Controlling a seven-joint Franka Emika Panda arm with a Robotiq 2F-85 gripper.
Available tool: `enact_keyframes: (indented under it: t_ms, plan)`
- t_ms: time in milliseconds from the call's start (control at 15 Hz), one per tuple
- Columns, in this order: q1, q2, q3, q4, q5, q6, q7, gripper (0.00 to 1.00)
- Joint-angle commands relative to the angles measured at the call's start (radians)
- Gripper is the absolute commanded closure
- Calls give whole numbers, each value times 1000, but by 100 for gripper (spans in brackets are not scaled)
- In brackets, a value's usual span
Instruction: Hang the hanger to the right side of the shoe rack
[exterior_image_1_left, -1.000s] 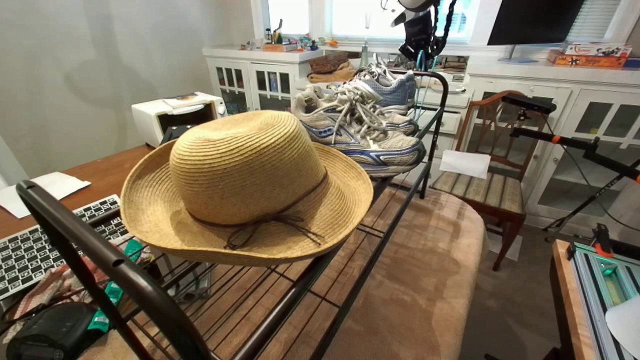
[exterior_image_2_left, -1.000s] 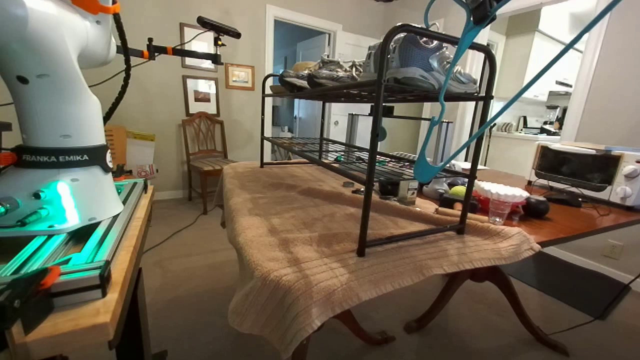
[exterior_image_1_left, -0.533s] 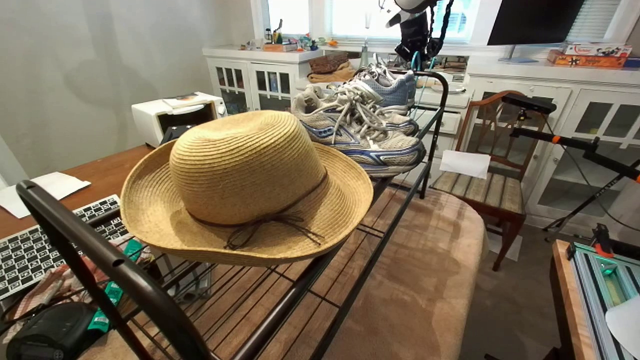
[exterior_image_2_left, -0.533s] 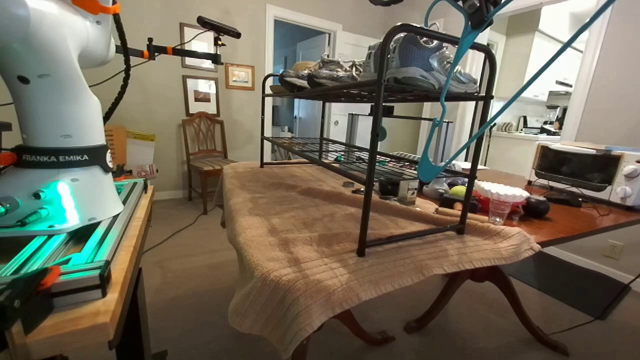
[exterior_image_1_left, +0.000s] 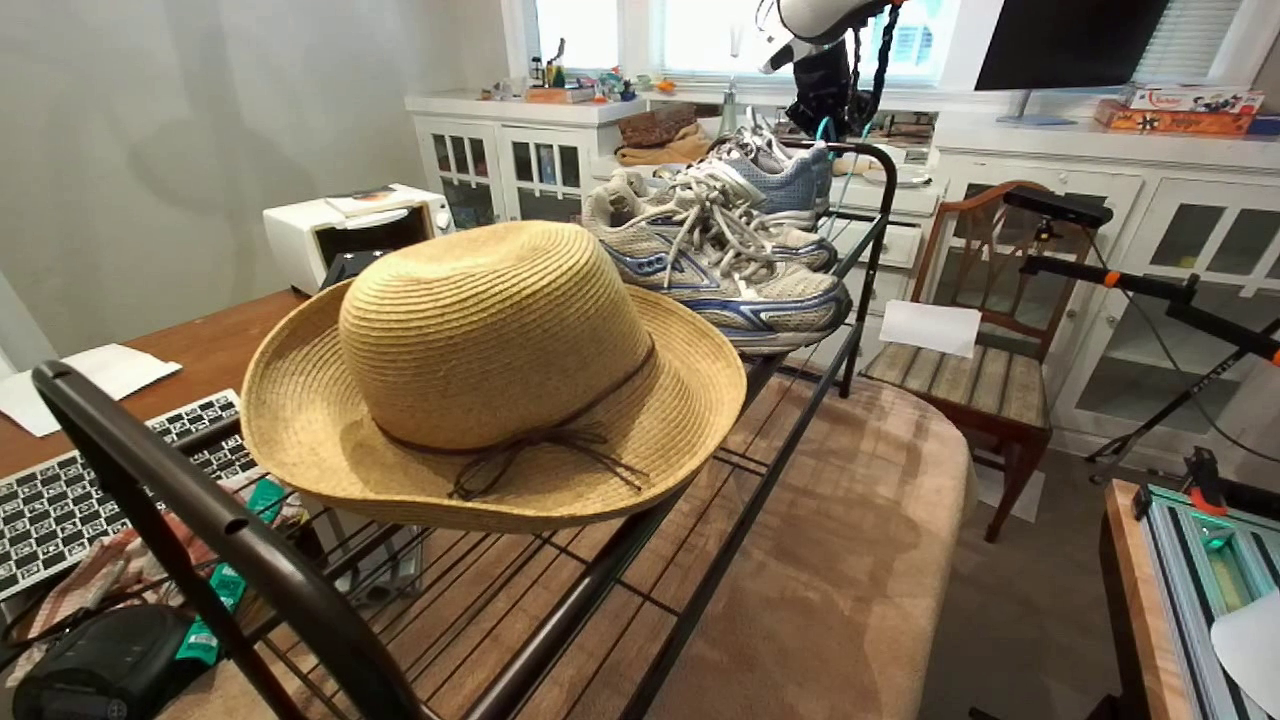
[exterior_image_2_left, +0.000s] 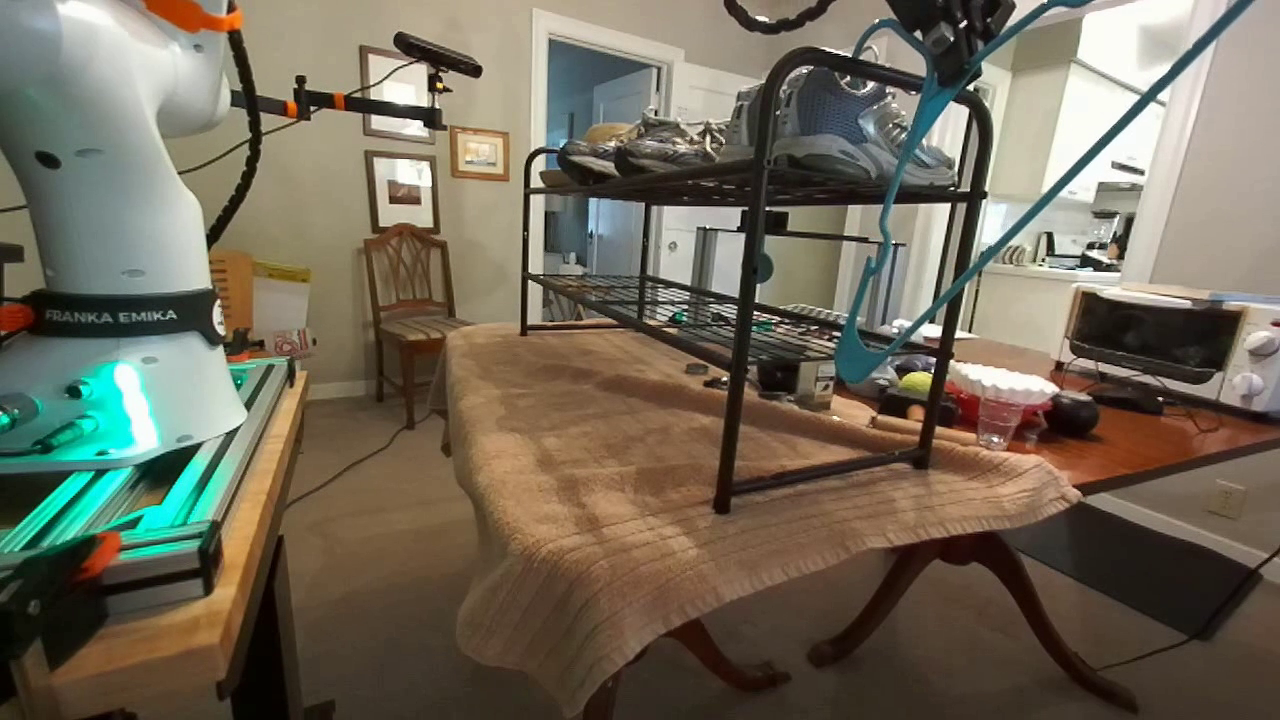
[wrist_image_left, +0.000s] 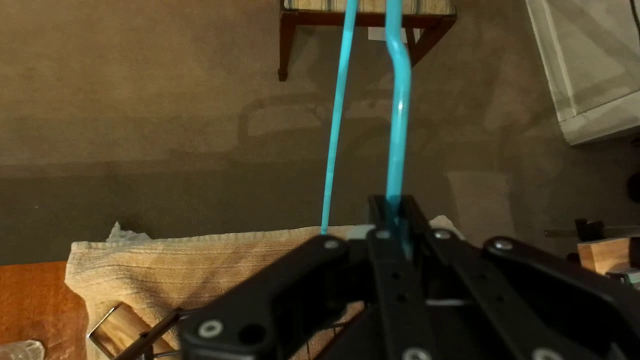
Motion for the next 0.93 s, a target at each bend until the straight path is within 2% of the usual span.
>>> enact_keyframes:
  t_ms: [0, 867]
  plan:
    - [1, 32, -8, 20, -14, 18, 29, 98]
    - [4, 48, -4, 18, -5, 19, 81, 98]
